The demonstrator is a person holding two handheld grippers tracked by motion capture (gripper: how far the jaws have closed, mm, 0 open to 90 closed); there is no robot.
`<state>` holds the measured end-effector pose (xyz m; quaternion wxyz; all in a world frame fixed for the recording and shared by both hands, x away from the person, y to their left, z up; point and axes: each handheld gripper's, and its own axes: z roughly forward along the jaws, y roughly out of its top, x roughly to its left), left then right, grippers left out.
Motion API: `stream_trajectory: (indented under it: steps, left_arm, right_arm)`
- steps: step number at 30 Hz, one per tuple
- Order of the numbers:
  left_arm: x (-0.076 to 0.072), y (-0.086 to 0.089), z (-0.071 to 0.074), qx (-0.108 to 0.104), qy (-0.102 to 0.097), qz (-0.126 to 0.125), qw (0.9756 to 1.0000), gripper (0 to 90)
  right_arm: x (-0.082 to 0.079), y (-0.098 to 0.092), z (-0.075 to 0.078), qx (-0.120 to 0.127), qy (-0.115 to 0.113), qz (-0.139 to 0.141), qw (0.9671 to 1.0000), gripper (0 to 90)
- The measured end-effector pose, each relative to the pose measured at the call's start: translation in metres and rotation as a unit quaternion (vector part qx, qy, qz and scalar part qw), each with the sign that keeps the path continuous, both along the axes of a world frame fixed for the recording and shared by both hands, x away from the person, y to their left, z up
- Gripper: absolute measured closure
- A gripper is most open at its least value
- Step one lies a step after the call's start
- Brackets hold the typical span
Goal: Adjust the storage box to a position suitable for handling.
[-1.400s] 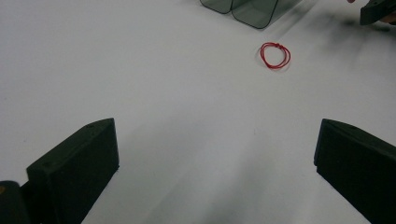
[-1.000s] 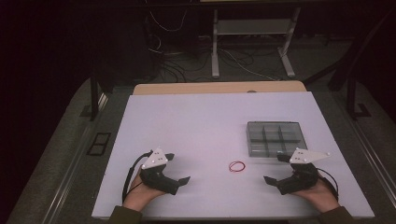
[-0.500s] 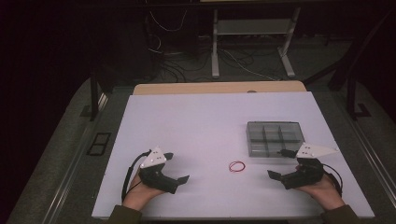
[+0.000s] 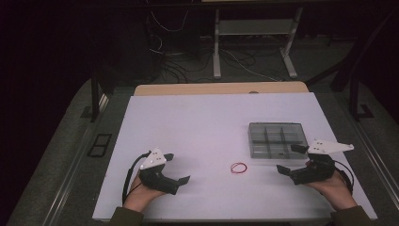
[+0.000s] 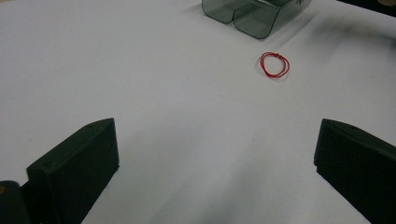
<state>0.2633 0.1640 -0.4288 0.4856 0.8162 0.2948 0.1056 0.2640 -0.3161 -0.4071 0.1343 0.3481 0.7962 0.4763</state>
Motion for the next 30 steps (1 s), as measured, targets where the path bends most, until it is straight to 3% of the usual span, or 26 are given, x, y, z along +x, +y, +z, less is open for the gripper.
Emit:
stream_trajectory:
  steps: [20, 28, 30]
  left_arm:
    - [0.001, 0.002, 0.0, -0.007, 0.001, 0.001, 1.0, 0.0]
    - [0.001, 0.003, 0.0, -0.015, 0.001, 0.004, 0.9999, 0.0]
    - [0.001, 0.003, 0.001, -0.016, 0.001, 0.004, 0.9999, 0.0]
  right_arm:
    - [0.025, -0.02, 0.01, 0.002, 0.002, -0.026, 0.9996, 2.4]
    - [0.038, -0.027, 0.013, -0.01, 0.007, -0.042, 0.999, 7.2]
    - [0.041, -0.029, 0.015, -0.011, 0.007, -0.043, 0.999, 12.9]
